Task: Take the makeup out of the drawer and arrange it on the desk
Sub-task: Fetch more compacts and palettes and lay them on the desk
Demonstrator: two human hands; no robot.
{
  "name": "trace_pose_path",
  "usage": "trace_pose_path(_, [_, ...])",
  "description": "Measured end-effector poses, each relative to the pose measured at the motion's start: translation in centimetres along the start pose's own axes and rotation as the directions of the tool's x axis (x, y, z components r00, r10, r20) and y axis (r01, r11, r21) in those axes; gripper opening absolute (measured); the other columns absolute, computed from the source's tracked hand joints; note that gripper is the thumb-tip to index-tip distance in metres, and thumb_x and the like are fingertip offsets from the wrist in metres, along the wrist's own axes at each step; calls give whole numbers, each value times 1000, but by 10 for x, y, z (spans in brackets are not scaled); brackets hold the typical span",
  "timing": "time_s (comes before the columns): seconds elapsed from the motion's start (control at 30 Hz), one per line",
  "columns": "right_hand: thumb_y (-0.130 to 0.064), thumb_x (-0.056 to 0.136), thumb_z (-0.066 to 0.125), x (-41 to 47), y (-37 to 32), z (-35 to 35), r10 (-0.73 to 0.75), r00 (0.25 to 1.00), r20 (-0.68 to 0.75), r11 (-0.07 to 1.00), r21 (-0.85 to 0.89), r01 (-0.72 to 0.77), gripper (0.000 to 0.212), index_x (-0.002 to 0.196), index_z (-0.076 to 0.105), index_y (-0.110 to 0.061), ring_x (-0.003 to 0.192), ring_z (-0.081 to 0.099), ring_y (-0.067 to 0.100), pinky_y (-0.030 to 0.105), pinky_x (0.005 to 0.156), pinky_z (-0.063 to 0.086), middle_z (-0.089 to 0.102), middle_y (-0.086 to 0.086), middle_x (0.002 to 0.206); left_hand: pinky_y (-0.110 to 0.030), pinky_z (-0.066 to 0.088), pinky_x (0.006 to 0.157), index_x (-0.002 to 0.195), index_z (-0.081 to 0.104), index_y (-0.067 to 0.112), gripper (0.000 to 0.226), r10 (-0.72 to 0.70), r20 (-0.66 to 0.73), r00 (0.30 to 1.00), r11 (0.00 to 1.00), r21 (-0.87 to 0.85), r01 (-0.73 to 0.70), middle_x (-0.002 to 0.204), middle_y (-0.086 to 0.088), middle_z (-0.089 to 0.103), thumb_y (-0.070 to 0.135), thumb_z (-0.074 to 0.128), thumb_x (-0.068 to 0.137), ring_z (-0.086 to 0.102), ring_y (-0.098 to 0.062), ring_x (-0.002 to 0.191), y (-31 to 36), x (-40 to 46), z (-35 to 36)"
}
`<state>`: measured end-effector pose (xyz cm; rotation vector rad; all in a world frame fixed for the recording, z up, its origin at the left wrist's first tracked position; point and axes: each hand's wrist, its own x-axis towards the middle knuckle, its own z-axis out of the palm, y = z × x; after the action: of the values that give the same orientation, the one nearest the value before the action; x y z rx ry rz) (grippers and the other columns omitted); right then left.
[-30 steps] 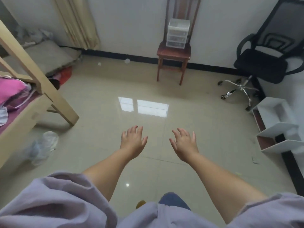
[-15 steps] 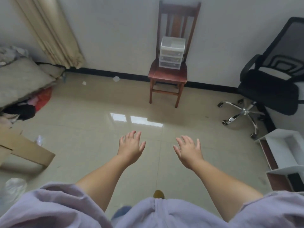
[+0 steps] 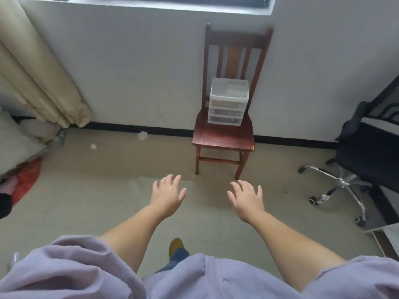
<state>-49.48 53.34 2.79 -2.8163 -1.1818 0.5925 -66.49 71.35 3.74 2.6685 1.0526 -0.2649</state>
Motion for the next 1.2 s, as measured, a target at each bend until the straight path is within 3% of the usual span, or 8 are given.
trace_pose_path(0.33, [-44,101,23,181,1,-59,193,981,12,978,84,-193,48,145,28,-26,144,15,14,50,116,4,25,-1,154,-43,15,114,146,24,20,53,212,85,973,974,66,-218,148,-4,30,43,30,99,25,-21,138,16,234,-68])
trace_pose_path(0.53, [-43,101,24,321,36,-85,196,978,71,975,89,-202,48,145,28,-26,142,20,17,46,115,10,27,0,153,-40,18,112,146,25,20,53,206,115,972,976,44,-213,147,-4,32,42,32,98,29,-22,136,49,376,-74])
trace_pose_path(0.67, [-40,101,27,408,52,-114,143,982,125,969,186,-164,46,143,32,-21,133,34,22,39,107,31,36,1,148,-40,16,115,147,22,20,54,185,110,977,983,-8,-185,149,-3,30,42,31,99,27,-20,138,74,464,-88])
trace_pose_path(0.87, [-31,101,32,532,56,-129,206,962,177,840,472,-267,43,141,37,-16,127,42,26,37,101,37,41,9,143,-41,20,114,144,30,17,50,241,69,968,969,-77,-236,145,-5,36,36,37,98,30,-22,135,102,588,-90])
trace_pose_path(0.97, [-22,101,32,586,49,-117,356,895,268,579,688,-437,40,140,38,-15,124,46,24,28,96,37,45,6,138,-43,18,114,140,37,18,45,323,56,945,946,-43,-321,139,-4,43,33,40,98,35,-22,132,107,638,-78])
trace_pose_path(1.03, [-14,100,32,618,40,-107,447,792,417,134,844,-520,40,140,38,-14,123,48,22,33,100,41,48,4,132,-44,14,114,136,43,20,41,373,73,925,928,-22,-372,132,-3,50,32,41,98,41,-23,127,107,664,-68])
trace_pose_path(1.1, [-4,98,32,642,31,-100,439,710,551,-361,832,-422,39,135,41,-11,115,54,23,42,98,46,53,8,121,-45,15,113,127,53,21,32,406,102,908,914,-34,-405,121,-2,57,28,43,97,48,-23,119,101,683,-57])
trace_pose_path(1.2, [0,95,31,665,27,-95,427,661,617,-682,700,-212,33,120,51,-9,97,62,22,44,93,49,62,12,103,-48,26,109,107,68,18,22,457,26,889,887,-83,-454,102,-2,66,21,51,94,59,-25,104,94,701,-46])
